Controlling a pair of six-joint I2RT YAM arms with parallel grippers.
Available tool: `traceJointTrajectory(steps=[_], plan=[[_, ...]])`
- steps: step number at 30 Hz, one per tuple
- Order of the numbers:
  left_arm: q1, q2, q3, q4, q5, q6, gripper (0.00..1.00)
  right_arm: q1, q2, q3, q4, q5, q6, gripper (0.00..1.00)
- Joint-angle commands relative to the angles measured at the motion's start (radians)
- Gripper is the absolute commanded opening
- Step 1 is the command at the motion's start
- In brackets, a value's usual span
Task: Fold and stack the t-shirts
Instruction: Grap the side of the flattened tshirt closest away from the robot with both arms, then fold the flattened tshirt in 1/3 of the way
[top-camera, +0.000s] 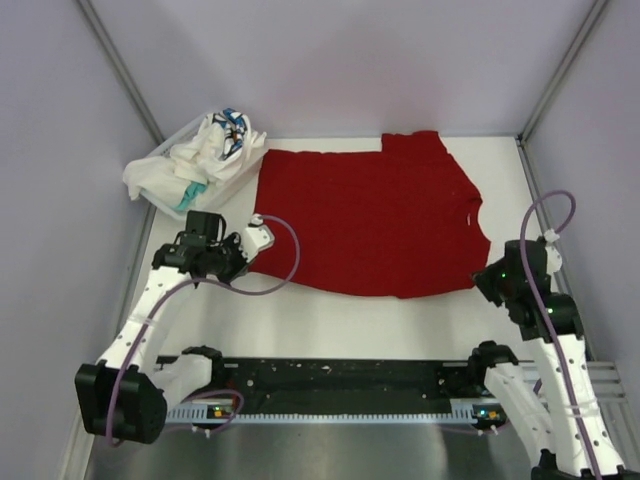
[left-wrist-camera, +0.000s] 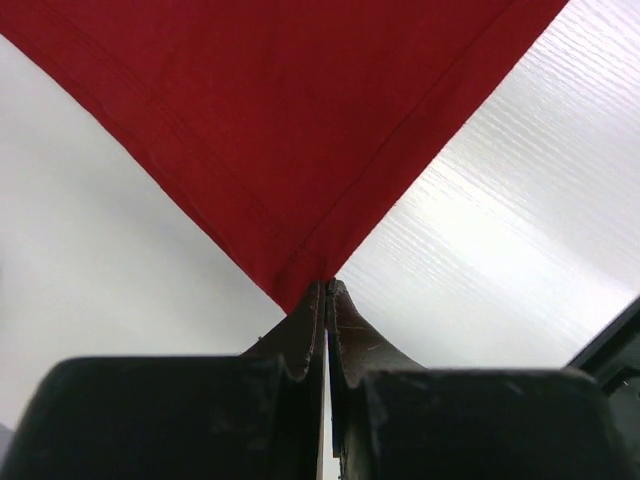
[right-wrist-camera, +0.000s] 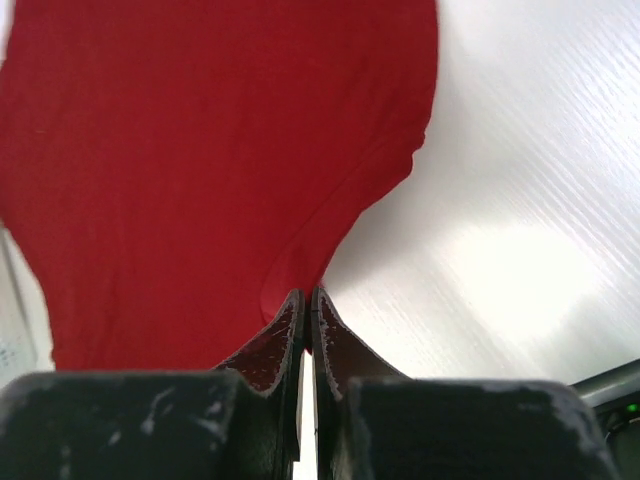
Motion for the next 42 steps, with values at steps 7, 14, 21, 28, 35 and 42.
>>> traceJointTrajectory(steps=[7, 14, 21, 28, 35, 42], plan=[[0.007, -0.131, 0.139, -0.264, -0.007, 0.019, 0.00, 0.011, -0.044, 0.297, -0.136, -0.043, -0.215, 0.00], [0.007, -0.047, 0.076, -0.104, -0.078, -0.053, 0.00, 0.009, 0.035, 0.218, 0.071, -0.031, -0.330, 0.00], [0.007, 0.193, 0.138, 0.072, -0.130, -0.123, 0.00, 0.005, 0.342, 0.195, 0.416, 0.013, -0.490, 0.00], [0.007, 0.427, 0.256, 0.178, -0.170, -0.131, 0.00, -0.020, 0.681, 0.263, 0.600, -0.066, -0.614, 0.00], [0.007, 0.551, 0.339, 0.224, -0.256, -0.120, 0.00, -0.089, 0.864, 0.392, 0.637, -0.109, -0.656, 0.00], [0.007, 0.622, 0.389, 0.233, -0.283, -0.119, 0.00, -0.092, 0.951, 0.472, 0.621, -0.105, -0.683, 0.00]])
